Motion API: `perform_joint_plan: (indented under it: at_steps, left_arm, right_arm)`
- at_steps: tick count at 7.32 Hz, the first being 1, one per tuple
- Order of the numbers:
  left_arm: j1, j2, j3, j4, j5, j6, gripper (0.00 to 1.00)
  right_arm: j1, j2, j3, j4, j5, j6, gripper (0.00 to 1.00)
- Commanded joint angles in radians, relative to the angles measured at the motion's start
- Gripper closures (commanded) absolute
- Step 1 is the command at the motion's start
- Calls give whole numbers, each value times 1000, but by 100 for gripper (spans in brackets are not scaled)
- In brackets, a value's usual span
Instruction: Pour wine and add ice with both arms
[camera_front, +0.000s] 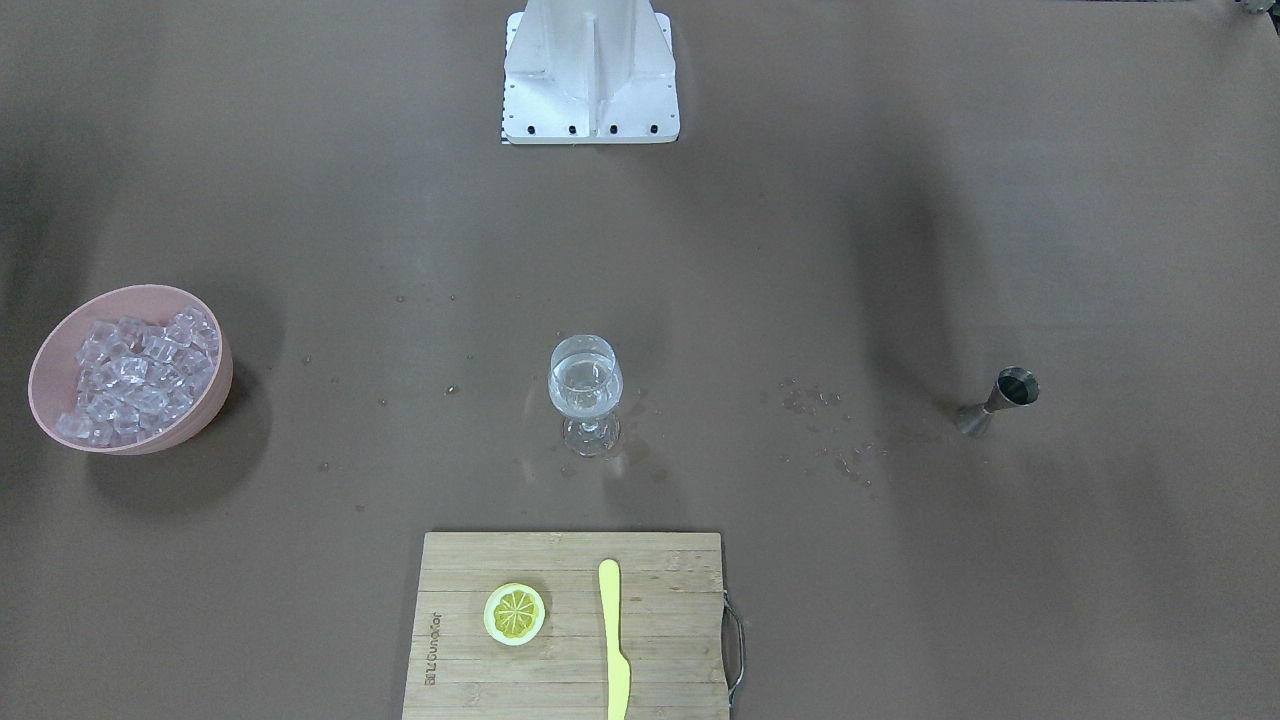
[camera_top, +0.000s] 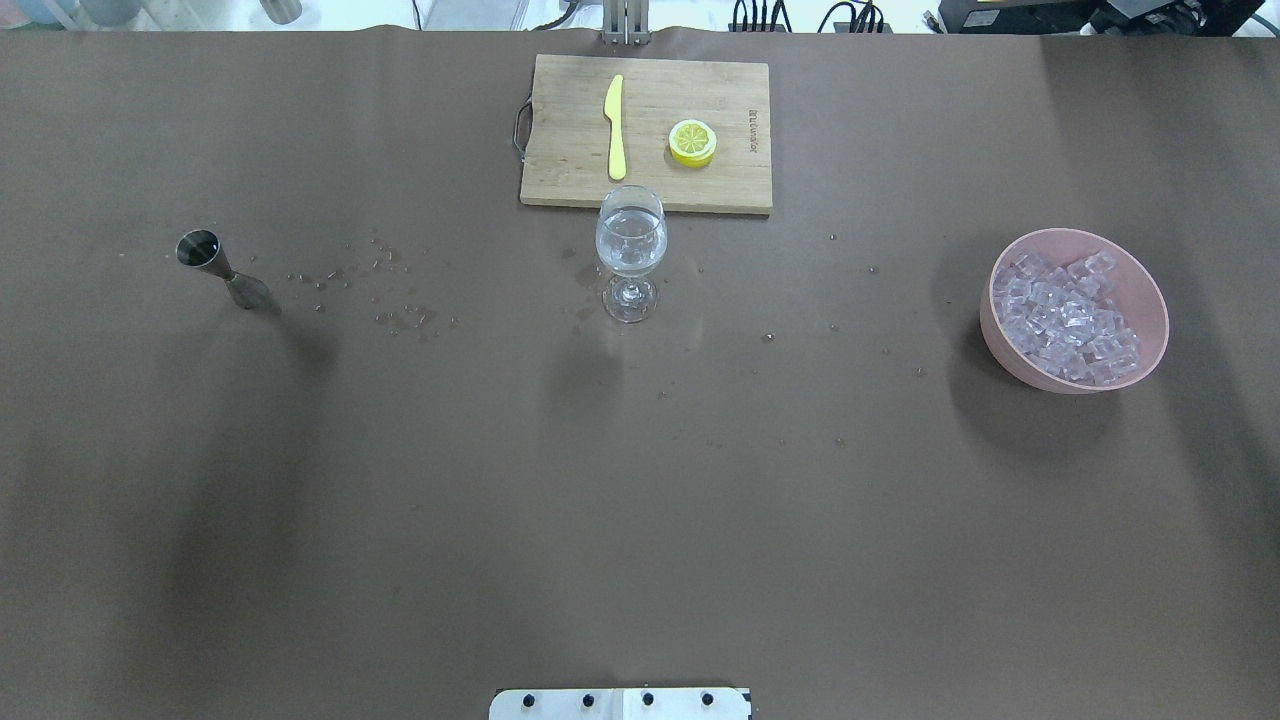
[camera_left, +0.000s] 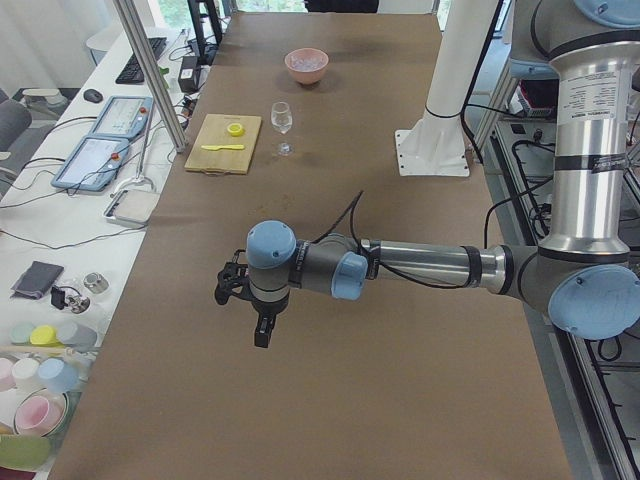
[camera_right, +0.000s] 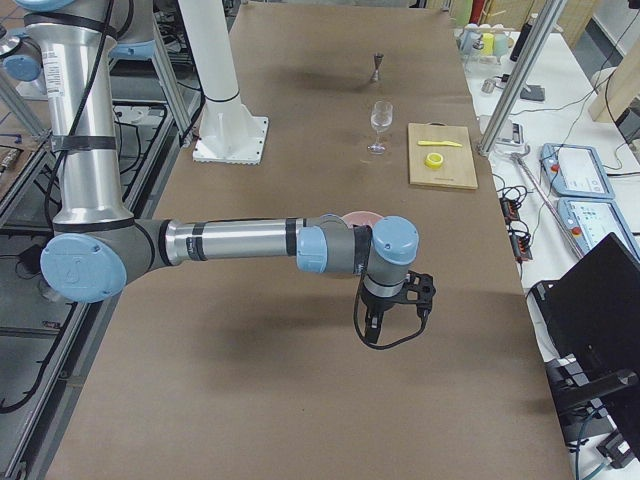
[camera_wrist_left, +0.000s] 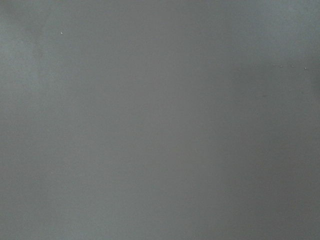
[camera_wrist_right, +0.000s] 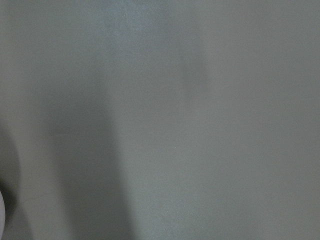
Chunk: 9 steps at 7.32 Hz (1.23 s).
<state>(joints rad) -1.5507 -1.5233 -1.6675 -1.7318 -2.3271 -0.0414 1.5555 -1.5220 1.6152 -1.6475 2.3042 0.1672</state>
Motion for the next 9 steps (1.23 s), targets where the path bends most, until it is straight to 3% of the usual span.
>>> perform_joint_plan:
  at_steps: [1,9]
  left_arm:
    - [1,-1,0,5,0,0,2]
    - [1,-11,5,1,9,0,2]
  right_arm:
    - [0,0,0,0,1,0,0]
    - [0,0,8,0,15,-2,0]
